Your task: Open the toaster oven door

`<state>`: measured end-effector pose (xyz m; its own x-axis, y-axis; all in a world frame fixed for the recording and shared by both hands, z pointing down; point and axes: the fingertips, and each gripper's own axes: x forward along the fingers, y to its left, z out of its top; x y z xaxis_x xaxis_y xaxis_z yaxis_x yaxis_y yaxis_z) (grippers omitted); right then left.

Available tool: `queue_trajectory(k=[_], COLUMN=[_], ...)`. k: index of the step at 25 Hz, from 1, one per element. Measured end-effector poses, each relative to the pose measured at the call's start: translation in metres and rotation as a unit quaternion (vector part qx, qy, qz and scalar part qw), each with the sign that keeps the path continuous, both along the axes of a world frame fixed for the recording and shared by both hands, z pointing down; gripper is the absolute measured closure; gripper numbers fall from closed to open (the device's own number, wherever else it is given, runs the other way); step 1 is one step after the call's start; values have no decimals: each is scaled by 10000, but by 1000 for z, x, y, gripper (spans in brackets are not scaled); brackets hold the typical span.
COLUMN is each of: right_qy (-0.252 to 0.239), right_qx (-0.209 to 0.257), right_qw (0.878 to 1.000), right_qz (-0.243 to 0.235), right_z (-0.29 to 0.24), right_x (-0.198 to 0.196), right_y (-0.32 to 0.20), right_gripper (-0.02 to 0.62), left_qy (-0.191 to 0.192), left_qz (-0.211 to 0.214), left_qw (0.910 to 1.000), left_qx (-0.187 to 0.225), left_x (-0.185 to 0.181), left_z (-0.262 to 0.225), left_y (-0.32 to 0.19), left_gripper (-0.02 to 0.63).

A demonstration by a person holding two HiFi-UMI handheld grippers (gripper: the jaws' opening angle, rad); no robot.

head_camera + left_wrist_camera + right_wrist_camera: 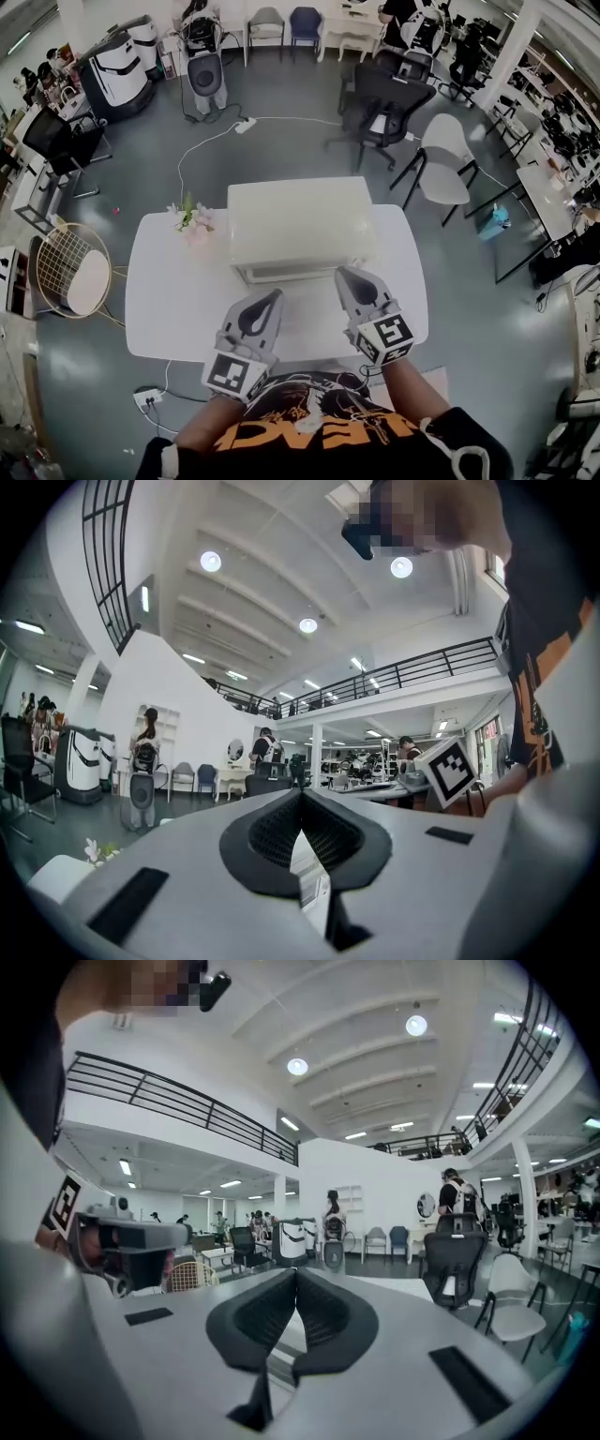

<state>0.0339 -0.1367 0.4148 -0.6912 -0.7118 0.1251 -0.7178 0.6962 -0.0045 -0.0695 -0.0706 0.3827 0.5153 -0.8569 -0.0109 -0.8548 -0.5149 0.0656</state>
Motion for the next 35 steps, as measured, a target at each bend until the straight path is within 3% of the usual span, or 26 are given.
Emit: queue_trajectory(k=[7, 16, 21, 25, 32, 35], right_qy=[193, -50, -211, -63, 94, 207], right_qx=[-1358, -2807, -3127, -3286, -3324, -3325], right_qw=[9884, 9521, 9416, 9365, 9359, 9362], right_qz=[659, 1213, 1227, 1223, 1166, 1118], right_z=[82, 154, 163, 173, 177, 177], right_x=[43, 69, 68, 66, 66, 68], right_y=[-48, -82, -94, -101, -95, -85], right_gripper=[528, 518, 515, 508, 505, 506], left_qy=[23, -48, -82, -89, -149, -409], left_qz=[-54, -77, -99, -124, -123, 0], left_qw=[9999, 9996, 9993, 9992, 9988, 9971], left_qx=[-83, -250, -339, -371, -458, -646], left_x=[-5, 0, -1, -2, -5, -1], left_z=[6, 19, 25, 28, 37, 51], left_y=[-7, -5, -4, -4, -7, -9], left_gripper=[591, 591, 591, 591, 591, 559])
